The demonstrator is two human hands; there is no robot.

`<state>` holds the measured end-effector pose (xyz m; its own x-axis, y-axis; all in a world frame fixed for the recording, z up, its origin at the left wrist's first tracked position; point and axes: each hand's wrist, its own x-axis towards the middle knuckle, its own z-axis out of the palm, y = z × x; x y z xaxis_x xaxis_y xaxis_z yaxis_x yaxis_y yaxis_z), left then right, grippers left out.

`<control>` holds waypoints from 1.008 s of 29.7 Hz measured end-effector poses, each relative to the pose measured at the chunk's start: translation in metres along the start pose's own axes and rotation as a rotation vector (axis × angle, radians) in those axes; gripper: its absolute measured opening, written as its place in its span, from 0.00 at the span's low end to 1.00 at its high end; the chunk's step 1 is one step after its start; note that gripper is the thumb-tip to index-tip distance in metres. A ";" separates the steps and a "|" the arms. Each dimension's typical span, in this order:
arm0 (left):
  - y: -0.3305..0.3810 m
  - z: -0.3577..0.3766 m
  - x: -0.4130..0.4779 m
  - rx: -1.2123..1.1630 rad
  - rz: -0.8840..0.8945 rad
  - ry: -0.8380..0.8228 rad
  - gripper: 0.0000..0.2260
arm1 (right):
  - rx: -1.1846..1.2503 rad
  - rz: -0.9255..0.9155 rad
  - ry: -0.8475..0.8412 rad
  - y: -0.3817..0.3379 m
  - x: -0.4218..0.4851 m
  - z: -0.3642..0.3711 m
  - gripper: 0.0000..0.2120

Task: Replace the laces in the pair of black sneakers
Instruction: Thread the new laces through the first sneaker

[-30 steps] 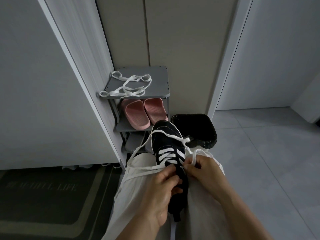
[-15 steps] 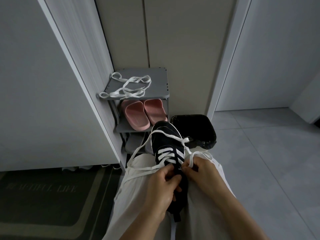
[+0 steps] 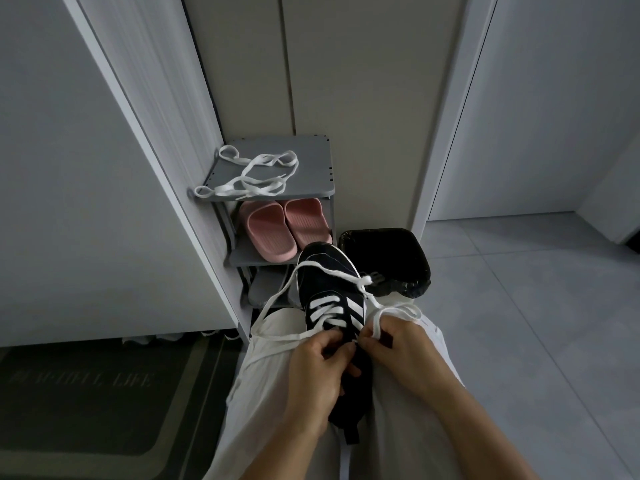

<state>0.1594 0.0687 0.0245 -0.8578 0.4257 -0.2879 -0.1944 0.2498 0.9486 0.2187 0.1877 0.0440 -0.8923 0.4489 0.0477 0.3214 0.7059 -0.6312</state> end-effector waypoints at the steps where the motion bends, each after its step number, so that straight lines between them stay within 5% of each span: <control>1: 0.000 0.000 0.000 -0.003 0.005 0.003 0.05 | 0.057 -0.014 -0.019 -0.003 0.000 0.000 0.04; 13: 0.000 -0.010 0.002 0.056 0.043 -0.060 0.12 | -0.100 -0.054 0.000 -0.018 -0.001 -0.005 0.06; 19: 0.008 -0.023 0.013 0.061 0.081 -0.173 0.07 | 0.437 0.160 -0.082 -0.017 -0.001 -0.003 0.08; 25: 0.005 -0.021 0.016 0.152 0.083 -0.181 0.08 | 0.759 0.211 0.117 -0.012 -0.002 0.003 0.06; 30: 0.012 -0.075 0.008 0.147 0.125 -0.017 0.06 | 1.028 0.306 0.350 0.012 0.009 0.012 0.09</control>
<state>0.1149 0.0099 0.0435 -0.8627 0.4755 -0.1720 -0.0141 0.3175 0.9482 0.2105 0.1941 0.0275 -0.6308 0.7687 -0.1060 -0.0464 -0.1737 -0.9837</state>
